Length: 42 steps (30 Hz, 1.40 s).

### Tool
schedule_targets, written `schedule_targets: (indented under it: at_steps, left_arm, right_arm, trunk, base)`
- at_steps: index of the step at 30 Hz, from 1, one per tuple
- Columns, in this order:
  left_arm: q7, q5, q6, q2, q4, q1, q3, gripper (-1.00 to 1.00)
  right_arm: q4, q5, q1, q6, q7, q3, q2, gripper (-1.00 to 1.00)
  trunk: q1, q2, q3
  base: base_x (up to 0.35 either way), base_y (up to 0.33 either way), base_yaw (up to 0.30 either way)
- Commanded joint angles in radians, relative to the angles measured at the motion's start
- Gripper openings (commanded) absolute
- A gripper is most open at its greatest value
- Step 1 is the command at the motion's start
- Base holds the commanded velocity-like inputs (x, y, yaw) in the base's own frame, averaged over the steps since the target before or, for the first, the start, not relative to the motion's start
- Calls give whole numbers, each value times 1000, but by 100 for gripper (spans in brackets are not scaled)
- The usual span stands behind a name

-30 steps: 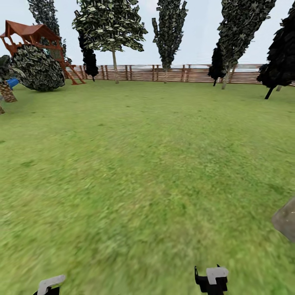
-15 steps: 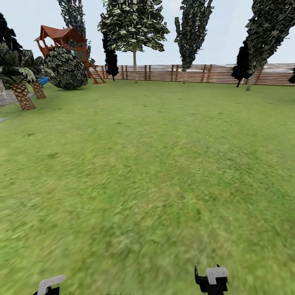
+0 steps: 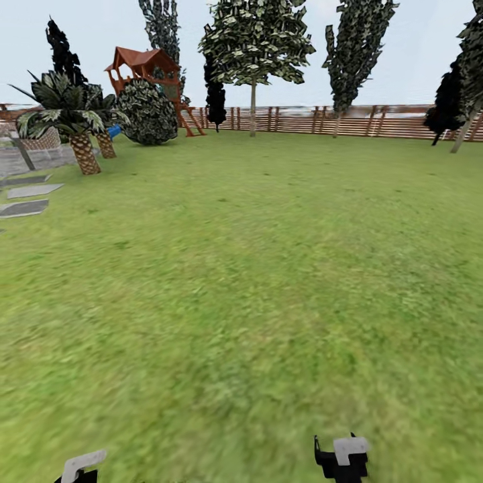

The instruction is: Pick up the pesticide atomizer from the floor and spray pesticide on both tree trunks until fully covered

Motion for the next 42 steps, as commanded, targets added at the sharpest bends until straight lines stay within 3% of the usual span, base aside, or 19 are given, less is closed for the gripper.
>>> schedule_targets:
  at_steps: [1, 16, 36, 42]
  left_arm:
    - [1, 0, 0, 0, 0, 0, 1, -100]
    - [1, 0, 0, 0, 0, 0, 0, -100]
    - [1, 2, 4, 3, 0, 0, 1, -100]
    - [-9, 2, 2, 3, 0, 0, 1, -100]
  right_arm:
    - [0, 0, 0, 0, 0, 0, 0, 100]
    - [0, -1, 0, 1, 2, -1, -1, 100]
    - [2, 0, 0, 3, 6, 0, -3, 100]
    - [1, 0, 0, 3, 6, 0, -2, 100]
  trunk:
    - [0, 0, 0]
    - [0, 0, 0]
    - [0, 0, 0]
    - [0, 0, 0]
  base:
    - [0, 0, 282]
    - [14, 0, 262]
    - [330, 0, 3]
    - [338, 0, -244]
